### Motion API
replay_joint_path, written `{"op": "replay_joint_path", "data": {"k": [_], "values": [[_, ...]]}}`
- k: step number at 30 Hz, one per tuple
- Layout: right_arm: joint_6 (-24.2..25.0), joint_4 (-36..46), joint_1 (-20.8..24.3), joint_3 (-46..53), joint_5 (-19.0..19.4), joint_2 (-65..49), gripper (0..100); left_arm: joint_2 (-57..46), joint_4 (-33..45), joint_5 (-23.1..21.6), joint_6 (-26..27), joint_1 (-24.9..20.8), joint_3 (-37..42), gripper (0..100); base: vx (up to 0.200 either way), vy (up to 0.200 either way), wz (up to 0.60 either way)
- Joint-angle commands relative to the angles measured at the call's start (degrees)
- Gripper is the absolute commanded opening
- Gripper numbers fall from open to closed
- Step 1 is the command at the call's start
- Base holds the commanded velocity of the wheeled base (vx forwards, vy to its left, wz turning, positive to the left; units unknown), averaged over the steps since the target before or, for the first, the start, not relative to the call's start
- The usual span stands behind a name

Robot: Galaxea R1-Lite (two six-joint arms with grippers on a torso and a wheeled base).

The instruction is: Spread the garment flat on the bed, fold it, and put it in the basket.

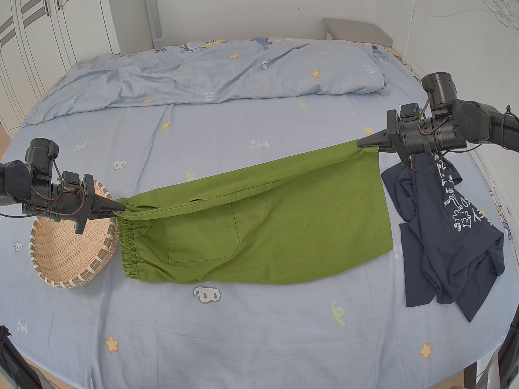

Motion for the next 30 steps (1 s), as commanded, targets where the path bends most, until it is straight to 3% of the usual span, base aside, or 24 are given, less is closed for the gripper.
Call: {"op": "replay_joint_path", "data": {"k": [1,9,30], "values": [[-0.08,-0.49,-0.25,-0.54,0.03,2.12,0,1.7,-0.03,-0.01,-0.01,-0.02,-0.96,0,0.0,0.0,0.0],[0.45,-5.24,0.19,-1.5,-0.76,4.05,0,3.1,-0.03,0.08,-0.01,-0.02,-2.54,0,0.0,0.0,0.0],[0.18,-5.41,-0.16,-3.35,-0.76,8.45,0,7.41,-0.12,0.08,0.34,-0.99,-5.8,0,0.0,0.0,0.0]]}}
